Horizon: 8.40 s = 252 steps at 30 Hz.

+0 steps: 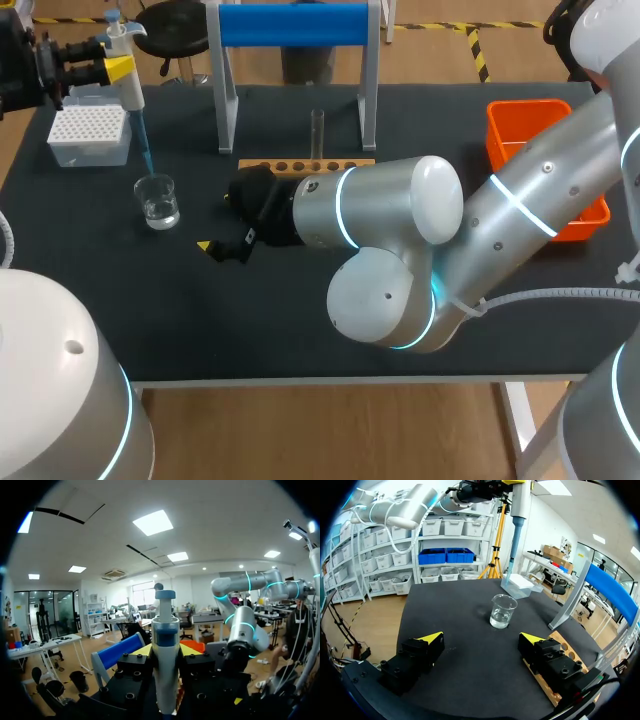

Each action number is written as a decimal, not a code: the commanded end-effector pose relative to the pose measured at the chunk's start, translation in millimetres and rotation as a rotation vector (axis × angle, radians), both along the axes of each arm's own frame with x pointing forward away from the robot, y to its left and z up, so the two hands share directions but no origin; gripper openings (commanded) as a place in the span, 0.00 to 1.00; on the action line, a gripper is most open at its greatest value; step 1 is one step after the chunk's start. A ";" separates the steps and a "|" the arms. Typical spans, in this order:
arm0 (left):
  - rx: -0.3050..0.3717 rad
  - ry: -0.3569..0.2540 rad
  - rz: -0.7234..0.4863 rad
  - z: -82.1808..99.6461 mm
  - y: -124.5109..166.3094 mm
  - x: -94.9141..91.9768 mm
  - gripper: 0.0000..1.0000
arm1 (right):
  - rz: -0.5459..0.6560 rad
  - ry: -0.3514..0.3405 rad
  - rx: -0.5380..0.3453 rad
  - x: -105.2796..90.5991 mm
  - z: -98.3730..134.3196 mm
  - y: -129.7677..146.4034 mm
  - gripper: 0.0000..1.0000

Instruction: Invert the test tube, pick up the pipette, mount the tip to pipette, aspirate from beaker and dispense into the tube, eject the tip, return the pipette, and cap with the stopper.

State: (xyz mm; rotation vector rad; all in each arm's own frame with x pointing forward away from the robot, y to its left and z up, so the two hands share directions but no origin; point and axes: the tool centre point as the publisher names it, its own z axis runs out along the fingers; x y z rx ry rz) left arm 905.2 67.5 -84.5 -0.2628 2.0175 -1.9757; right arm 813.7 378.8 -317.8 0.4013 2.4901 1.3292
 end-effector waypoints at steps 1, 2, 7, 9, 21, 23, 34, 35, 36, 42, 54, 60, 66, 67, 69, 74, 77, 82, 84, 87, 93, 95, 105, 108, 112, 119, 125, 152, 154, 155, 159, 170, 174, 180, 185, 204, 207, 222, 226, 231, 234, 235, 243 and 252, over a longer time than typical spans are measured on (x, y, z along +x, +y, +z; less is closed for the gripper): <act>-0.003 -0.005 -0.010 -3.9 5.5 2.9 0.00 | -0.002 -0.001 0.000 -0.8 -0.4 0.1 1.00; -0.003 -0.006 -0.010 -5.0 7.1 4.1 0.00 | -0.002 -0.001 0.000 -0.8 -0.4 0.1 1.00; -0.002 -0.010 -0.012 -8.0 10.9 8.8 0.00 | -0.002 -0.001 0.000 -0.8 -0.4 0.1 1.00; 0.012 -0.008 -0.014 -9.8 11.1 11.3 0.00 | -0.002 -0.001 0.000 -0.8 -0.4 0.1 1.00; 0.011 -0.010 -0.023 -24.3 9.6 20.6 0.00 | -0.002 -0.001 0.000 -0.8 -0.4 0.1 1.00; 0.010 -0.008 -0.025 -28.3 9.2 21.4 0.00 | -0.002 -0.001 0.000 -0.8 -0.4 0.1 1.00; -0.008 0.000 -0.022 -45.4 10.5 23.0 0.00 | -0.002 -0.001 0.000 -0.8 -0.4 0.1 1.00; -0.010 0.000 -0.022 -47.8 10.2 23.2 0.00 | -0.002 -0.001 0.000 -0.8 -0.4 0.1 1.00; -0.011 0.001 -0.022 -48.9 9.9 23.3 0.00 | -0.002 -0.001 0.000 -0.8 -0.4 0.1 1.00; -0.009 0.007 -0.024 -56.2 7.4 24.6 0.00 | -0.002 -0.001 0.000 -0.8 -0.4 0.1 1.00; -0.018 0.006 -0.018 -67.5 9.9 23.6 0.00 | -0.002 -0.001 0.000 -0.8 -0.4 0.1 1.00; -0.022 0.018 -0.015 -73.9 11.1 24.6 0.00 | -0.002 -0.001 0.000 -0.8 -0.4 0.1 1.00; -0.025 0.027 -0.013 -78.8 11.8 26.5 0.00 | -0.002 -0.001 0.000 -0.8 -0.4 0.1 1.00; -0.026 0.029 -0.013 -79.6 12.1 26.9 0.00 | -0.002 -0.001 0.000 -0.8 -0.4 0.1 1.00; -0.027 0.032 -0.012 -81.0 12.6 27.7 0.00 | -0.002 -0.001 0.000 -0.8 -0.4 0.1 1.00; -0.031 0.041 -0.010 -84.3 13.9 29.8 0.00 | -0.002 -0.001 0.000 -0.8 -0.4 0.1 1.00; -0.033 0.046 -0.009 -86.5 14.4 30.7 0.00 | -0.002 -0.001 0.000 -0.8 -0.4 0.1 1.00; -0.038 0.052 -0.010 -90.3 15.5 32.5 0.00 | -0.002 -0.001 0.000 -0.8 -0.4 0.1 1.00; -0.040 0.054 -0.011 -91.5 16.1 33.1 0.00 | -0.002 -0.001 0.000 -0.8 -0.4 0.1 1.00; -0.042 0.056 -0.011 -93.3 16.8 34.3 0.00 | -0.002 -0.001 0.000 -0.8 -0.4 0.1 1.00; -0.046 0.063 -0.011 -97.4 18.3 36.6 0.00 | -0.002 -0.001 0.000 -0.8 -0.4 0.1 1.00; -0.046 0.065 -0.011 -98.7 18.7 37.4 0.00 | -0.002 -0.001 0.000 -0.8 -0.4 0.1 1.00; -0.048 0.075 -0.014 -103.5 19.6 40.3 0.00 | -0.002 -0.001 0.000 -0.8 -0.4 0.1 1.00; -0.049 0.077 -0.014 -104.6 19.9 40.7 0.00 | -0.002 -0.001 0.000 -0.8 -0.4 0.1 1.00; -0.048 0.080 -0.014 -105.1 20.0 40.9 0.00 | -0.002 -0.001 0.000 -0.8 -0.4 0.1 1.00; -0.049 0.081 -0.014 -105.5 20.1 41.1 0.00 | -0.002 -0.001 0.000 -0.8 -0.4 0.1 1.00; -0.049 0.082 -0.014 -105.5 20.1 41.0 0.00 | -0.002 -0.001 0.000 -0.8 -0.4 0.1 1.00; -0.049 0.082 -0.014 -105.5 20.1 41.0 0.00 | 0.100 -0.033 0.040 2.0 52.3 -8.7 1.00; -0.049 0.082 -0.014 -105.5 20.1 41.0 0.00 | 0.120 -0.029 0.055 2.8 62.3 -10.0 1.00; -0.049 0.082 -0.014 -105.5 20.1 41.0 0.00 | 0.134 -0.030 0.053 3.2 66.6 -10.3 1.00; -0.049 0.082 -0.014 -105.5 20.1 41.0 0.00 | 0.181 -0.019 0.073 5.0 77.6 -9.5 1.00; -0.049 0.082 -0.014 -105.5 20.1 41.0 0.00 | 0.243 0.000 0.111 16.0 112.9 -8.3 1.00; -0.049 0.082 -0.014 -105.5 20.1 41.0 0.00 | 0.263 -0.017 0.103 22.3 127.8 -8.1 1.00; -0.049 0.082 -0.014 -105.5 20.1 41.0 0.00 | 0.297 -0.017 0.129 31.7 149.7 -5.6 1.00; -0.049 0.082 -0.014 -105.5 20.1 41.0 0.00 | 0.317 -0.020 0.152 38.8 166.8 -2.5 1.00; -0.049 0.082 -0.014 -105.5 20.1 41.0 0.00 | 0.331 -0.022 0.244 68.1 203.2 27.1 0.18; -0.049 0.082 -0.014 -105.5 20.1 41.0 0.00 | 0.333 -0.022 0.261 72.2 207.0 33.6 0.01; -0.049 0.082 -0.014 -105.5 20.1 41.0 0.00 | 0.277 -0.044 0.391 90.7 219.9 67.2 0.00; -0.049 0.082 -0.014 -105.5 20.1 41.0 0.00 | 0.247 -0.049 0.431 96.3 219.6 74.4 0.00; -0.049 0.082 -0.014 -105.5 20.1 41.0 0.00 | 0.232 -0.058 0.480 101.7 220.9 82.8 0.00; -0.049 0.082 -0.014 -105.5 20.1 41.0 0.00 | 0.230 -0.054 0.488 105.0 220.6 89.6 0.00; -0.049 0.082 -0.014 -105.5 20.1 41.0 0.00 | 0.230 -0.054 0.490 106.2 220.6 91.9 0.00; -0.049 0.082 -0.014 -105.5 20.1 41.0 0.00 | 0.243 -0.061 0.527 115.4 220.7 107.8 0.00; -0.049 0.082 -0.014 -105.5 20.1 41.0 0.00 | 0.258 -0.053 0.559 121.7 215.5 123.3 0.00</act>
